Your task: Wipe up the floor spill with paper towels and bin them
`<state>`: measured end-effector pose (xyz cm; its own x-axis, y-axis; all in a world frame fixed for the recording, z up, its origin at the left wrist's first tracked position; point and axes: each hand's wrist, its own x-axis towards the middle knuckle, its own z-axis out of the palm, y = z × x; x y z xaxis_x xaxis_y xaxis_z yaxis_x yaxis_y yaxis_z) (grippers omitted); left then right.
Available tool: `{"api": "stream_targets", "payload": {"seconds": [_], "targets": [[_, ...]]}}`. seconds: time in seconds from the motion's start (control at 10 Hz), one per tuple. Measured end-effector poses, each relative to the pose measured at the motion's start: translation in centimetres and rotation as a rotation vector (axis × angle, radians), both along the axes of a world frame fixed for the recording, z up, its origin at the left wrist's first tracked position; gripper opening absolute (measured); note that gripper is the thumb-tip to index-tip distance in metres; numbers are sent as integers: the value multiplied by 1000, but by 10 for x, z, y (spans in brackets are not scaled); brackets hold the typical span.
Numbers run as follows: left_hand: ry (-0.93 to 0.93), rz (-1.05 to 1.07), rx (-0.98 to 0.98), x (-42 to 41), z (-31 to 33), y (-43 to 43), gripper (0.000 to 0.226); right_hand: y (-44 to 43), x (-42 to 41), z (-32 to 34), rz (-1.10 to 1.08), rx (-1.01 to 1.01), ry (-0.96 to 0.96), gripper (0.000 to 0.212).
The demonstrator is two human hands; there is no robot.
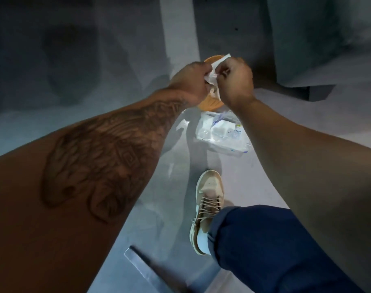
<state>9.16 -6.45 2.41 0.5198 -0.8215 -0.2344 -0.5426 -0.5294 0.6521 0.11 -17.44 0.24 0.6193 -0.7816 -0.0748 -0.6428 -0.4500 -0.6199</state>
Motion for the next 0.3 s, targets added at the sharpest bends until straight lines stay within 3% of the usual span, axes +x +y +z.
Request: {"api": "stream_targets", "payload": {"seconds": [0.2,0.3], "targets": [[24,-39,74,-5,6,1,39,-20,-6,-3,33,243,227,30],[-7,3,142,-1,11,16,43,-13,-7,5,44,235,234,25]]}}
